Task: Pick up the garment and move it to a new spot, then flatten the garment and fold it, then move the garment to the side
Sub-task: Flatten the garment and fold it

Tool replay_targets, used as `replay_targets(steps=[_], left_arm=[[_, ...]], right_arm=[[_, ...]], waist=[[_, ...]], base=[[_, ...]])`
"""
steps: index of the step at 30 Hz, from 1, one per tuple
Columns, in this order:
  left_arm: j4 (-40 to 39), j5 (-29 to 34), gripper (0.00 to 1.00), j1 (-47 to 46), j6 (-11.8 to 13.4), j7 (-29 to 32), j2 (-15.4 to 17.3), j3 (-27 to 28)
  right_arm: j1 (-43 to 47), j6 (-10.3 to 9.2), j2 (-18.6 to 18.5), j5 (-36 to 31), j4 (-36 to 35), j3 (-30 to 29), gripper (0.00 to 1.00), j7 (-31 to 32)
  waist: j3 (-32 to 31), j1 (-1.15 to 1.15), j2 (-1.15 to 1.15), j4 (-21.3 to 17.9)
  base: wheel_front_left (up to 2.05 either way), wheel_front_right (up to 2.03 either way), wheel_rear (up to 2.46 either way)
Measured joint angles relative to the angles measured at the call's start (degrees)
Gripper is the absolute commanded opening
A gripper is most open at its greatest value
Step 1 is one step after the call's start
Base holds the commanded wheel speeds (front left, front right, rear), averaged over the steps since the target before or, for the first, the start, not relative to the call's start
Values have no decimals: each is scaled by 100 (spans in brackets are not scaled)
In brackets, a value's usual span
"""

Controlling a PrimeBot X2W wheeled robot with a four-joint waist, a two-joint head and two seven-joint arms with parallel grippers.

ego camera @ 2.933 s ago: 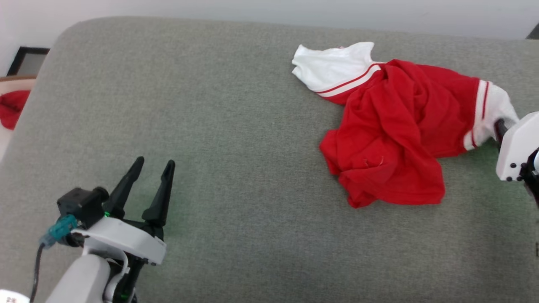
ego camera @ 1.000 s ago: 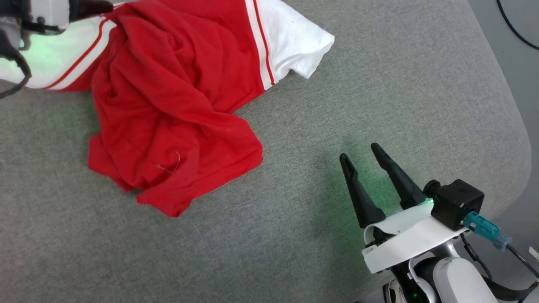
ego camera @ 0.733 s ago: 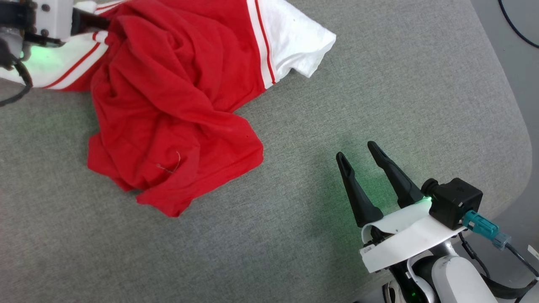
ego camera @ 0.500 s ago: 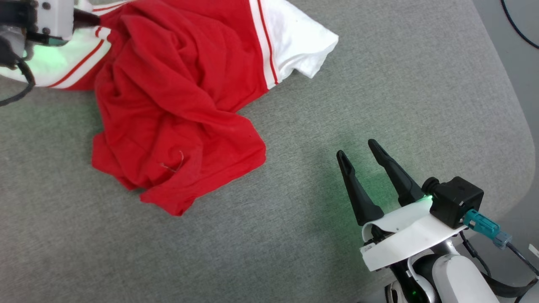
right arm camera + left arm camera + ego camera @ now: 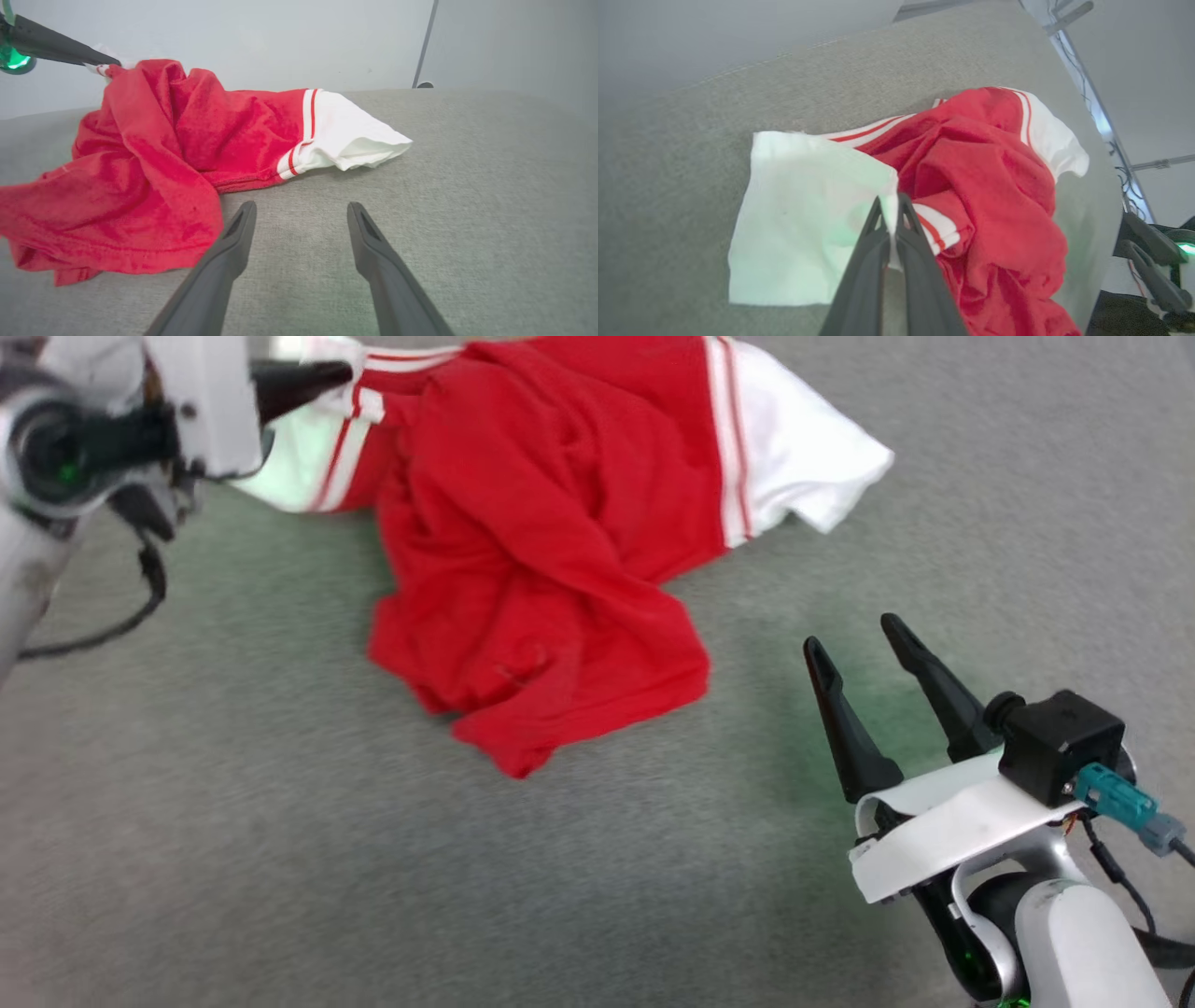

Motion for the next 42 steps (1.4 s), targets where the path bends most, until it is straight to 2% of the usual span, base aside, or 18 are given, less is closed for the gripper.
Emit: replay_targets(steps=[3,8,16,22,26,31,34,35,36,37,38,39,40,41,42], left_arm=[[-509,-192,0,389,0,-372,286,94],[-1271,-368,0,1117,0,-1046,571,193],[-1647,-183,0,2204,0,-2325,1074,188],[-1694,-611,0,2964,0,-2867,1120,280],[-1406,-705,0,3337,0,-3147,1125,292],[-900,-1471,10,3772,0,-3758,865,788],[-614,-1673,10,4057,0,-3865,788,845],[-514,-1719,8,4115,0,-3907,749,869],[-442,-1753,0,4159,0,-3911,717,882],[-399,-1714,0,4197,0,-3946,690,858],[-393,-1639,9,4231,0,-3988,657,829],[-398,-1572,39,4261,0,-4031,617,798],[-416,-1406,95,4280,0,-4062,598,700],[-444,-1223,100,4311,0,-4081,573,604],[-436,-1189,100,4346,0,-4089,527,567]], right_arm=[[-37,0,1,-76,-87,-51,100,189],[-39,0,0,-186,-238,-131,100,439],[151,0,-1,-248,-450,-187,100,688],[237,0,-1,-298,-593,-229,100,842],[235,0,-2,-301,-659,-202,100,904],[245,0,-3,-337,-694,-231,100,937],[270,0,-3,-342,-724,-245,100,954],[301,0,-3,-342,-731,-257,100,964],[324,0,-3,-342,-734,-265,100,975],[331,0,-3,-343,-738,-272,100,983],[335,0,-3,-343,-746,-281,100,988],[338,0,-2,-344,-756,-288,100,995],[342,0,-2,-344,-766,-304,100,999],[345,0,-4,-345,-769,-323,100,1032],[348,0,-4,-345,-777,-337,100,1038]], waist=[[-143,0,0,262],[-392,0,0,649],[-813,0,0,1014],[-994,0,0,1186],[-1036,0,0,1215],[-1045,0,0,1178],[-1063,0,0,1156],[-1069,0,0,1153],[-1077,0,0,1152],[-1085,0,0,1151],[-1098,0,0,1151],[-1111,0,0,1154],[-1122,0,0,1161],[-1134,0,0,1172],[-1148,0,0,1185]], base=[[0,0,0],[0,0,0],[0,0,0],[0,0,0],[0,0,0],[0,0,0],[0,0,0],[0,0,0],[0,0,0],[0,0,0],[0,0,0],[0,0,0],[0,0,0],[0,0,0],[0,0,0]])
